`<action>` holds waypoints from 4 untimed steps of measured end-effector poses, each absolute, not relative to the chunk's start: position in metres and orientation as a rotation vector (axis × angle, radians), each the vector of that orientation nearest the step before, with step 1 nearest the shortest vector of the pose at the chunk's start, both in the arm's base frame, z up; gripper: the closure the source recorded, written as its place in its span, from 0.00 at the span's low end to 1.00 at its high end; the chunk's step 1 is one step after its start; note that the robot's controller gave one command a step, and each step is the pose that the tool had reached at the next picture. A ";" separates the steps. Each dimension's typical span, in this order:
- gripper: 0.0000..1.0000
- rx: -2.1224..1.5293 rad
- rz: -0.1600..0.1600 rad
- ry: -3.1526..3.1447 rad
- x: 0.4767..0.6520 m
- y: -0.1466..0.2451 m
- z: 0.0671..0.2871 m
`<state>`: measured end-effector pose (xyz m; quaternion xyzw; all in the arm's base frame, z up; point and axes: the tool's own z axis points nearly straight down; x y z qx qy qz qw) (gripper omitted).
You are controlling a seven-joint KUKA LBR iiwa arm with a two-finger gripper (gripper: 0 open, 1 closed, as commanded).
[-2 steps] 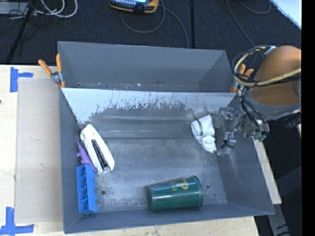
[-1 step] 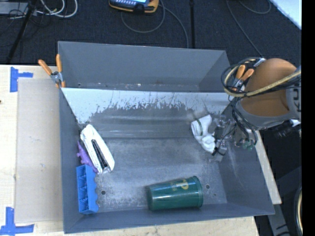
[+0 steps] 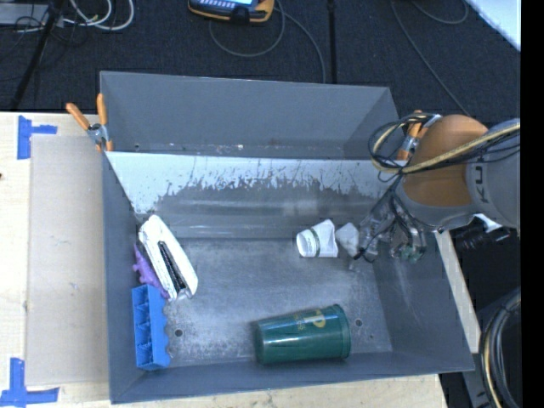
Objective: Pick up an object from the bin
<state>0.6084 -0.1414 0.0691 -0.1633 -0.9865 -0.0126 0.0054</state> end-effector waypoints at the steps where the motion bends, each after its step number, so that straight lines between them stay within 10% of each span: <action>1: 0.00 -0.516 -0.032 -3.116 0.613 -0.143 0.071; 2: 0.00 -0.516 -0.032 -3.116 0.613 -0.143 0.071; 3: 1.00 -0.229 -0.029 -3.160 0.613 -0.148 0.074; 4: 1.00 -0.229 -0.029 -3.160 0.613 -0.148 0.074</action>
Offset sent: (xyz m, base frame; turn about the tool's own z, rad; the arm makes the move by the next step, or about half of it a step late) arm 0.0000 0.0000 0.0000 0.0000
